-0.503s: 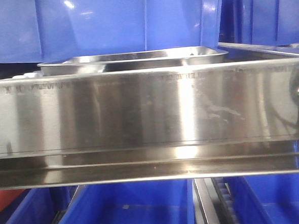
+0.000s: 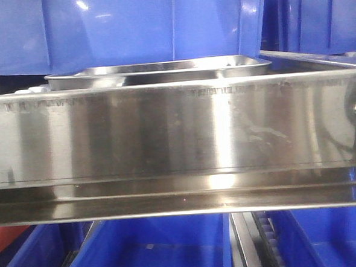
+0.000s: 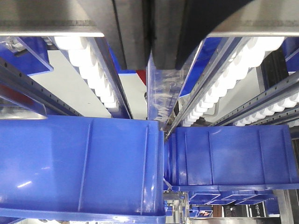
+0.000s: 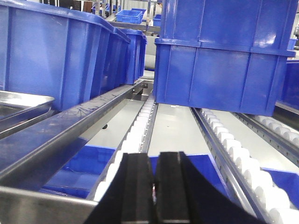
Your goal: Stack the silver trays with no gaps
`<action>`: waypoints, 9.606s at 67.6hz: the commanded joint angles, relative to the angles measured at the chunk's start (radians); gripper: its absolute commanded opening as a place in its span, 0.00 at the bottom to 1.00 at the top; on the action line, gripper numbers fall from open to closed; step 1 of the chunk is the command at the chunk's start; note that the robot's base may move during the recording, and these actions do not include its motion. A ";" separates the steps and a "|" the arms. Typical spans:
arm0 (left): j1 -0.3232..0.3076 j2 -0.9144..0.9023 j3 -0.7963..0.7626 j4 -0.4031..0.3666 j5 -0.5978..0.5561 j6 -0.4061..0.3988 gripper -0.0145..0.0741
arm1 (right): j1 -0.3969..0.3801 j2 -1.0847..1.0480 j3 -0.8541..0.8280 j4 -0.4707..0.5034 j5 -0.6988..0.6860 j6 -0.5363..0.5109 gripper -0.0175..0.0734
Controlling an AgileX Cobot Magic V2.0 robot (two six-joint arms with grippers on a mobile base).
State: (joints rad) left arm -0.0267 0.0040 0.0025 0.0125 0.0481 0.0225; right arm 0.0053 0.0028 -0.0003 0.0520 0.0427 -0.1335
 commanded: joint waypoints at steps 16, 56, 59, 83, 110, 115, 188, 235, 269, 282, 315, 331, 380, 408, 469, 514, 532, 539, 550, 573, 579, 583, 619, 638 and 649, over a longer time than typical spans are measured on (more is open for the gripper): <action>0.004 -0.004 -0.002 -0.012 -0.042 -0.007 0.16 | 0.002 -0.003 0.000 0.002 -0.060 -0.007 0.17; 0.004 -0.004 -0.154 0.014 -0.099 -0.007 0.16 | 0.002 -0.003 -0.209 0.002 -0.145 -0.005 0.17; 0.004 0.005 -0.188 0.026 -0.037 -0.007 0.16 | 0.002 0.007 -0.280 0.002 -0.071 0.012 0.17; 0.004 0.297 -0.488 0.007 0.345 -0.007 0.16 | 0.002 0.381 -0.622 0.029 0.474 0.023 0.17; 0.004 0.629 -0.674 -0.006 0.567 -0.007 0.16 | 0.002 0.781 -0.849 0.041 0.811 0.023 0.17; 0.004 0.644 -0.674 -0.037 0.548 -0.007 0.16 | 0.002 0.806 -0.849 0.074 0.803 0.026 0.17; -0.448 1.482 -1.341 0.359 0.834 -0.634 0.15 | 0.406 1.486 -1.402 -0.191 1.011 0.647 0.20; -0.450 1.608 -1.363 0.238 0.725 -0.634 0.15 | 0.416 1.679 -1.522 -0.155 0.974 0.647 0.23; -0.450 1.641 -1.363 0.232 0.742 -0.634 0.42 | 0.416 1.725 -1.522 -0.081 0.987 0.647 0.38; -0.450 1.662 -1.361 0.234 0.750 -0.634 0.42 | 0.416 1.733 -1.522 -0.081 0.994 0.647 0.38; -0.450 1.688 -1.361 0.218 0.750 -0.632 0.42 | 0.416 1.770 -1.520 -0.080 0.994 0.647 0.38; -0.450 1.690 -1.349 0.218 0.768 -0.632 0.41 | 0.416 1.772 -1.520 -0.076 0.990 0.647 0.38; -0.450 1.690 -1.349 0.192 0.829 -0.629 0.41 | 0.416 1.772 -1.520 -0.073 1.019 0.647 0.38; -0.450 1.690 -1.349 0.176 0.853 -0.629 0.41 | 0.416 1.772 -1.520 -0.066 1.022 0.647 0.38; -0.497 1.668 -1.380 0.172 0.870 -0.626 0.16 | 0.416 1.693 -1.524 -0.089 0.953 0.647 0.18; -0.762 1.382 -1.404 0.428 0.877 -0.897 0.15 | 0.460 1.292 -1.277 -0.256 0.859 0.740 0.18; -0.962 1.378 -1.369 0.675 1.037 -1.129 0.15 | 0.564 1.128 -1.116 -0.406 0.874 0.952 0.18; -1.018 1.377 -1.339 0.667 1.040 -1.155 0.15 | 0.614 1.095 -1.092 -0.412 0.903 0.957 0.18; -1.087 1.328 -1.267 0.663 1.040 -1.221 0.15 | 0.729 1.078 -1.069 -0.500 0.975 1.044 0.18; -1.089 1.220 -1.131 0.633 0.997 -1.264 0.15 | 0.926 1.078 -1.000 -0.606 1.022 1.235 0.18; -1.089 1.220 -1.131 0.629 0.992 -1.264 0.15 | 0.933 1.078 -0.999 -0.612 1.018 1.235 0.18; -1.089 1.220 -1.131 0.629 0.987 -1.264 0.15 | 0.933 1.078 -0.999 -0.612 1.018 1.235 0.18; -1.089 1.220 -1.131 0.629 0.983 -1.264 0.15 | 0.933 1.080 -0.999 -0.612 0.998 1.235 0.18; -1.089 1.220 -1.131 0.629 0.983 -1.264 0.15 | 0.933 1.080 -0.999 -0.612 0.998 1.235 0.18; -1.089 1.220 -1.131 0.637 0.981 -1.264 0.15 | 0.933 1.080 -0.999 -0.612 0.995 1.235 0.18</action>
State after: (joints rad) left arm -1.1037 1.2353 -1.1238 0.6370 1.0882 -1.2405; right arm 0.9325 1.0900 -0.9970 -0.5446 1.0929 1.1020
